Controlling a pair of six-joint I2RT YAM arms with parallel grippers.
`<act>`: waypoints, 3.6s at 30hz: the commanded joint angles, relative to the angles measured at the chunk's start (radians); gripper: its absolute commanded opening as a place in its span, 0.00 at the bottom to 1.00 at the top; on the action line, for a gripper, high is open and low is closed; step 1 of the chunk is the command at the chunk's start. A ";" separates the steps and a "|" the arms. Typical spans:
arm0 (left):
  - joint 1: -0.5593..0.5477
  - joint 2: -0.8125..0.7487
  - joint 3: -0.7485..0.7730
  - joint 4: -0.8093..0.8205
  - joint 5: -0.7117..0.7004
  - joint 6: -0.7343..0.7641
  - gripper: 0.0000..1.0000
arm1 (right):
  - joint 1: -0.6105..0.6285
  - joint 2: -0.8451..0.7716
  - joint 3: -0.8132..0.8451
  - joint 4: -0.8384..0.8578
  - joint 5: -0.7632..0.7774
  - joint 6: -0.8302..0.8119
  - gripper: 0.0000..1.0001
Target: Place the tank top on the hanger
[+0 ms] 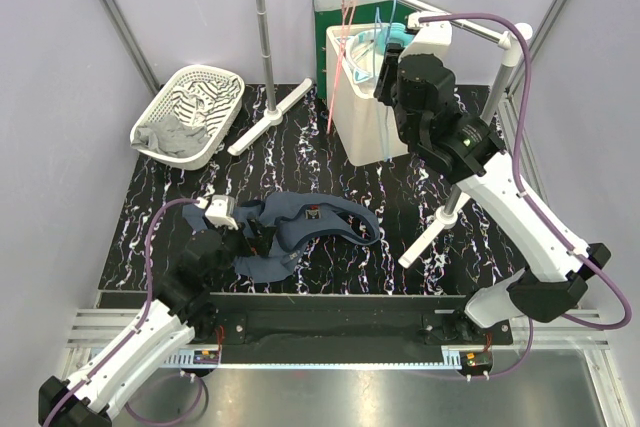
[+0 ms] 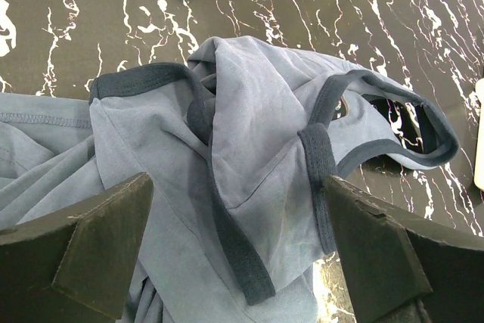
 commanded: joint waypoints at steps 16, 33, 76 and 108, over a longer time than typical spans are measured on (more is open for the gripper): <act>-0.002 -0.005 0.005 0.044 -0.016 0.000 0.99 | -0.042 0.074 -0.003 -0.044 -0.046 0.070 0.38; -0.002 0.001 0.005 0.044 -0.019 -0.001 0.99 | -0.042 0.054 0.074 -0.064 0.019 0.019 0.00; -0.004 -0.057 0.002 0.024 -0.002 -0.021 0.99 | 0.090 -0.486 -0.464 -0.227 -0.332 0.099 0.00; -0.004 0.093 -0.024 0.154 0.124 -0.230 0.49 | 0.090 -0.615 -0.767 -0.196 -0.941 0.073 0.00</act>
